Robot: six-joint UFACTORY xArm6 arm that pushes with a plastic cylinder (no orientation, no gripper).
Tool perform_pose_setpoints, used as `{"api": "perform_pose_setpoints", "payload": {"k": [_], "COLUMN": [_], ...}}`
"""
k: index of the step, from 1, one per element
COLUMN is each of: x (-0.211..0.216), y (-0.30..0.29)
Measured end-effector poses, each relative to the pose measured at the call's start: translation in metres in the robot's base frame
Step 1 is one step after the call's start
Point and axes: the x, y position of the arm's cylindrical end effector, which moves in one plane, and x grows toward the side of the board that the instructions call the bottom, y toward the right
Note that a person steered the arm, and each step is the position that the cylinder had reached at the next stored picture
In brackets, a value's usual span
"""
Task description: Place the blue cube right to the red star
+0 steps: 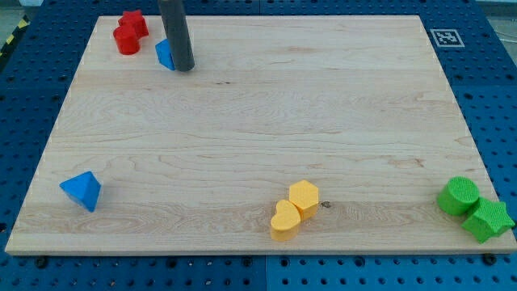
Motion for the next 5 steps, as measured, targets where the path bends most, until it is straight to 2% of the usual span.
{"api": "perform_pose_setpoints", "payload": {"k": [3,4,5], "x": [-0.042,-0.034,-0.005], "y": [0.002,0.024,0.031]}}
